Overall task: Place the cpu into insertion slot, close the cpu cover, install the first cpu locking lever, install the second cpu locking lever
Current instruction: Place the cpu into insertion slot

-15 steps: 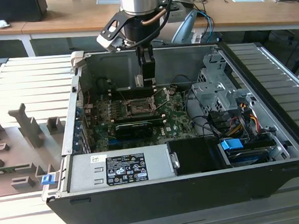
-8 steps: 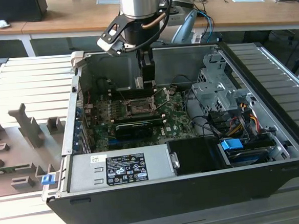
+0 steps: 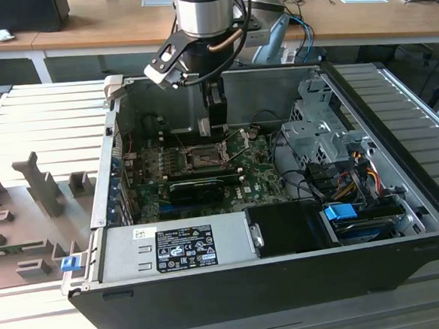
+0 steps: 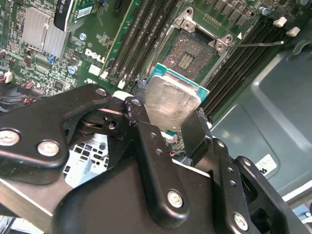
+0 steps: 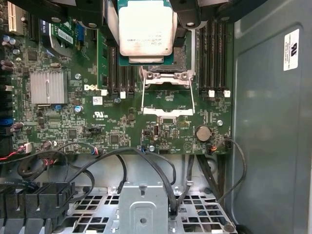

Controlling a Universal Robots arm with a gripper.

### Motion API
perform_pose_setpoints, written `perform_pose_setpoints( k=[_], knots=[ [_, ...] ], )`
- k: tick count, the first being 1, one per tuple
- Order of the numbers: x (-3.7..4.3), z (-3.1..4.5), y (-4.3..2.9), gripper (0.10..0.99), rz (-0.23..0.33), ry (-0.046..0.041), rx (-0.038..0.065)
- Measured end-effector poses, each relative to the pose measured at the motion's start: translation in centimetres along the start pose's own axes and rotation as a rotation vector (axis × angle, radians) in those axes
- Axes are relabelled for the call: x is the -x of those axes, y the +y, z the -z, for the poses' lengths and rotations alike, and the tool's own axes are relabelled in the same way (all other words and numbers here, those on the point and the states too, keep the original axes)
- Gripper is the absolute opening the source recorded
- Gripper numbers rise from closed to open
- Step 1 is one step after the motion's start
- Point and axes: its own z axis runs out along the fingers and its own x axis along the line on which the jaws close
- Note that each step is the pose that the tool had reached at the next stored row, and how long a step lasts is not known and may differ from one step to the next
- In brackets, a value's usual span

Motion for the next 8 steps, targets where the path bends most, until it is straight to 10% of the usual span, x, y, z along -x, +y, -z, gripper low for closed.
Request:
perform_pose_setpoints(
  k=[8],
  knots=[
    [0.01,-0.9,-0.08,0.529,0.0,-0.0001,-0.001]
  ],
)
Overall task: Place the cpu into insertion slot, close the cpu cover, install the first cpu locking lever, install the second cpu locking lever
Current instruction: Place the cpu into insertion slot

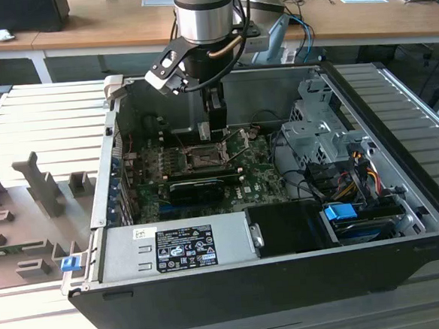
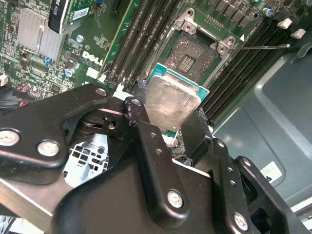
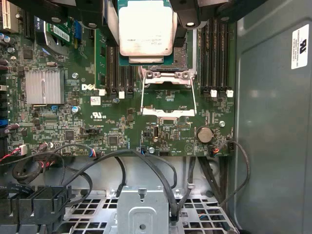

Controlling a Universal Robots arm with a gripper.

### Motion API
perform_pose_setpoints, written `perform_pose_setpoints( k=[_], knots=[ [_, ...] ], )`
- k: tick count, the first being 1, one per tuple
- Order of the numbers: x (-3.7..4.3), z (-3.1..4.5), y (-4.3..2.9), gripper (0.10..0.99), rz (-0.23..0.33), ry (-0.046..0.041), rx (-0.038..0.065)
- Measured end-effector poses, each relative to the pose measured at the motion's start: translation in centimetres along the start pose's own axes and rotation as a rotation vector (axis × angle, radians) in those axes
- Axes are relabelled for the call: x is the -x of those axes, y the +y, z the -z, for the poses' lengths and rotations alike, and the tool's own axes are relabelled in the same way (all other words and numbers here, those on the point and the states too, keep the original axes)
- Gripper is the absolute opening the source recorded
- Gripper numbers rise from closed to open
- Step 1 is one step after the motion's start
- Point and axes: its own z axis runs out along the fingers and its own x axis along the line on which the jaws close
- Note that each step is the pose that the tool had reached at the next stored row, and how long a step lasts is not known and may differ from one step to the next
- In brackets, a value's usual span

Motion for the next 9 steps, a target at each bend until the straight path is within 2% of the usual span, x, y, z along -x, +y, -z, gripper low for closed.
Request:
perform_pose_setpoints(
  k=[9],
  knots=[
    [0.01,-0.62,-0.05,0.529,0.0,0.0001,-0.001]
  ],
)
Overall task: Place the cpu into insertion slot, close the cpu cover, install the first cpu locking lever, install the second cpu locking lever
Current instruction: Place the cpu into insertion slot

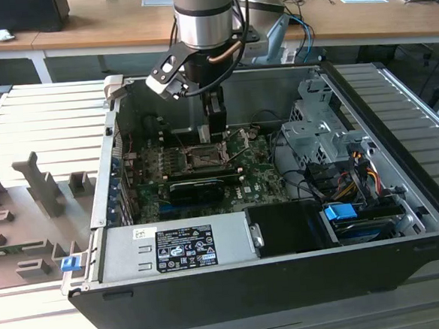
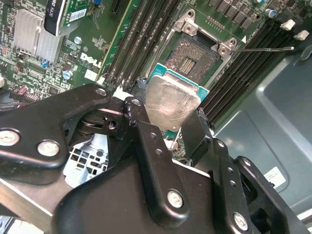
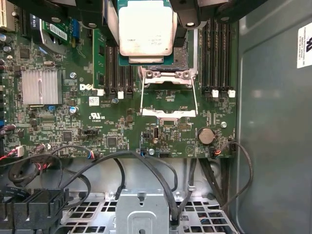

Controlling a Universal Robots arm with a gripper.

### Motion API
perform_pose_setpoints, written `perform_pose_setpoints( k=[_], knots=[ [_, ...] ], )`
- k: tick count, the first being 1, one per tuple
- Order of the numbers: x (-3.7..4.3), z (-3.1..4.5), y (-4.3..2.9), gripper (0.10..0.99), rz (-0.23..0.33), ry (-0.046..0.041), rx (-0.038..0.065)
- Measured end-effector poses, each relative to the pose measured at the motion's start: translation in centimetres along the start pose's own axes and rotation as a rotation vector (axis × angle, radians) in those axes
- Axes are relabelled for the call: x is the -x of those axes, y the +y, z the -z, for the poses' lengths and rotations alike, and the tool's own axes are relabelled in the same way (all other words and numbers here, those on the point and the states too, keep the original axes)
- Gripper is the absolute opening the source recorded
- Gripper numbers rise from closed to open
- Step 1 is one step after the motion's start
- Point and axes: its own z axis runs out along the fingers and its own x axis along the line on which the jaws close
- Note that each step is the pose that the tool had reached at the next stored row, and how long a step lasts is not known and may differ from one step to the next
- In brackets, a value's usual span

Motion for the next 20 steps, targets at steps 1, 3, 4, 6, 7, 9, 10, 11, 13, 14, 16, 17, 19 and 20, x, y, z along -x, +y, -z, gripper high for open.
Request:
perform_pose_setpoints(
  k=[1,3,4,6,7,9,10,11,13,14,16,17,19,20],
  knots=[
    [0.0,-0.06,-0.01,0.529,0.0,0.0,0.0],
    [0.0,-0.2,-0.02,0.529,0.0,0.0,0.0],
    [0.0,-0.24,-0.02,0.529,0.0,0.0,0.0],
    [0.01,-0.39,-0.03,0.529,0.0,-0.0001,0.0],
    [0.01,-0.48,-0.04,0.529,0.0,0.0,0.0],
    [0.01,-0.57,-0.05,0.529,0.0,0.0,0.0],
    [0.01,-0.62,-0.05,0.529,0.0,-0.0001,0.0],
    [0.01,-0.68,-0.05,0.529,0.0,0.0,0.0],
    [0.01,-0.82,-0.07,0.529,0.0,0.0,0.0],
    [0.01,-0.9,-0.07,0.529,0.0,0.0001,0.0],
    [0.02,-1.21,-0.1,0.529,0.0,0.0,0.0],
    [0.02,-1.42,-0.12,0.529,0.0,0.0,-0.001],
    [0.02,-1.64,-0.13,0.529,0.0,0.0032,-0.001],
    [0.02,-1.73,-0.14,0.529,0.0,0.0046,-0.001]
  ],
)
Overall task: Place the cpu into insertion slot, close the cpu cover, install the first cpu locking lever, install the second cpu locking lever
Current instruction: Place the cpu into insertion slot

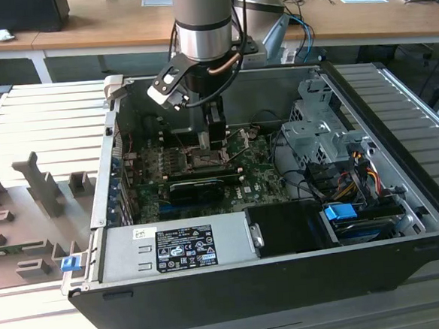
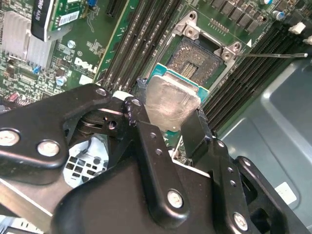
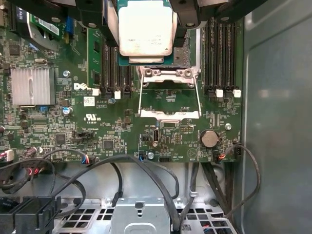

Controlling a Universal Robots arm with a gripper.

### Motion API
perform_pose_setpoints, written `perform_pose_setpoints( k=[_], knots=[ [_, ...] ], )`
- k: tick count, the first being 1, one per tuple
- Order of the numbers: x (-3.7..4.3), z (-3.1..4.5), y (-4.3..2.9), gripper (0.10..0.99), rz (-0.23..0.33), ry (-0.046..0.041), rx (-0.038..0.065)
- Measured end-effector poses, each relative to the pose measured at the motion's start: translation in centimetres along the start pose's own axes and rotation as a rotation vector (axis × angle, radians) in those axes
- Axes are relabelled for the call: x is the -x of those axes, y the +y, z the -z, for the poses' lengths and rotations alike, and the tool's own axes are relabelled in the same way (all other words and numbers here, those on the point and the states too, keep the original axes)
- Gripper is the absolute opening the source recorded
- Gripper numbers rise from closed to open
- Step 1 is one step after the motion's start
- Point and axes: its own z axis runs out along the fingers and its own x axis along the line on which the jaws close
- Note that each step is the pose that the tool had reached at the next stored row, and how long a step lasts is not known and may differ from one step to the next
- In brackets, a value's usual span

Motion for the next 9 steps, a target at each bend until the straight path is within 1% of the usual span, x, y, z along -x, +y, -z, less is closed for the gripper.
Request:
perform_pose_setpoints(
  k=[9],
  knots=[
    [-0.03,-1.94,-0.16,0.529,0.0,0.0001,0.0]
  ],
)
